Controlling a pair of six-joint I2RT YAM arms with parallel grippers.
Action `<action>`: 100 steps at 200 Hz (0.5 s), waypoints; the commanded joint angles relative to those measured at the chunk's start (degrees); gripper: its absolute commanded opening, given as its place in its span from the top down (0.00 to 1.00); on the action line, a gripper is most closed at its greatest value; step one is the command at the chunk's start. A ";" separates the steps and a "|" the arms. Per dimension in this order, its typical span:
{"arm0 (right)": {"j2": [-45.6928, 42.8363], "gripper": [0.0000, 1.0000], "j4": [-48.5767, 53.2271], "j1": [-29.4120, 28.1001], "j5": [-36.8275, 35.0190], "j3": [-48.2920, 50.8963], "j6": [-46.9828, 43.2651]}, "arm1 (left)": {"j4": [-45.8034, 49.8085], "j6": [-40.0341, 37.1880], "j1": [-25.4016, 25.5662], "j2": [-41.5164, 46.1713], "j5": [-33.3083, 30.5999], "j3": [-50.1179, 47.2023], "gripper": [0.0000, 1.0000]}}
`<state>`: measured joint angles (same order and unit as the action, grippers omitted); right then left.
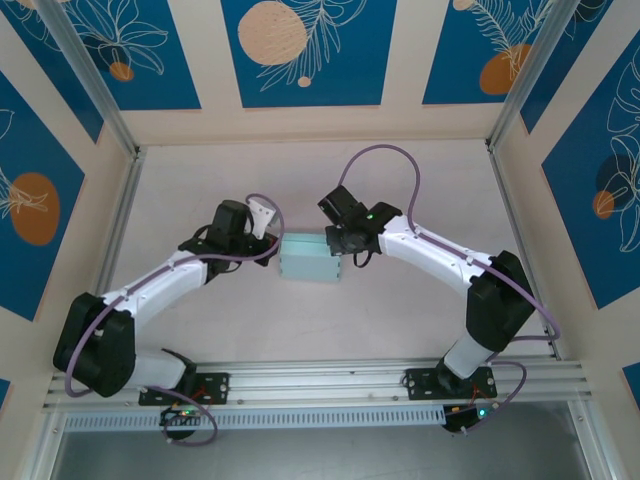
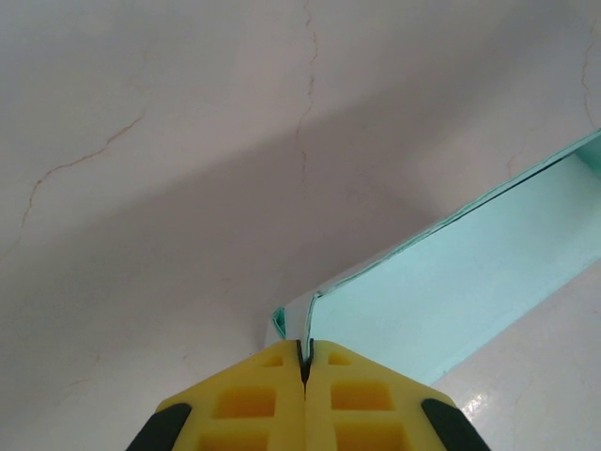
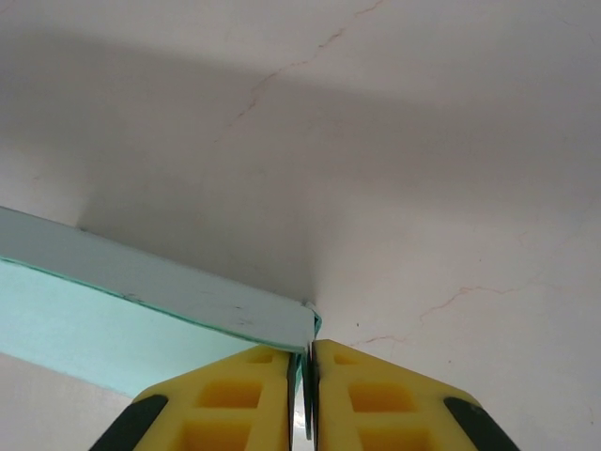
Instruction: Fold the paper box
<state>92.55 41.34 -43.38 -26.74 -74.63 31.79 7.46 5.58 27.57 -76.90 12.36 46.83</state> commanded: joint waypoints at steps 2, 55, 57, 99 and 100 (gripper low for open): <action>0.52 0.84 0.63 -0.84 -0.70 -1.12 1.53 | -2.17 0.70 0.98 1.58 -0.22 -1.47 1.00; 0.34 0.81 1.58 -1.19 -2.27 -1.03 0.95 | -2.28 0.14 0.99 1.80 -0.41 -1.51 1.00; 0.28 0.81 1.62 -1.23 -2.33 -1.00 0.96 | -2.32 0.09 0.95 1.81 -0.41 -1.49 1.00; -0.78 0.84 2.04 -1.73 -2.72 -1.01 1.02 | -2.25 -0.32 0.95 2.10 -0.82 -1.35 1.00; -0.79 0.84 2.06 -1.77 -2.75 -1.03 1.10 | -2.26 -0.31 0.97 2.10 -0.84 -1.37 1.00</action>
<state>92.60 41.89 -44.38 -28.16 -74.63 31.90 6.33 5.65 27.68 -76.42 11.90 46.00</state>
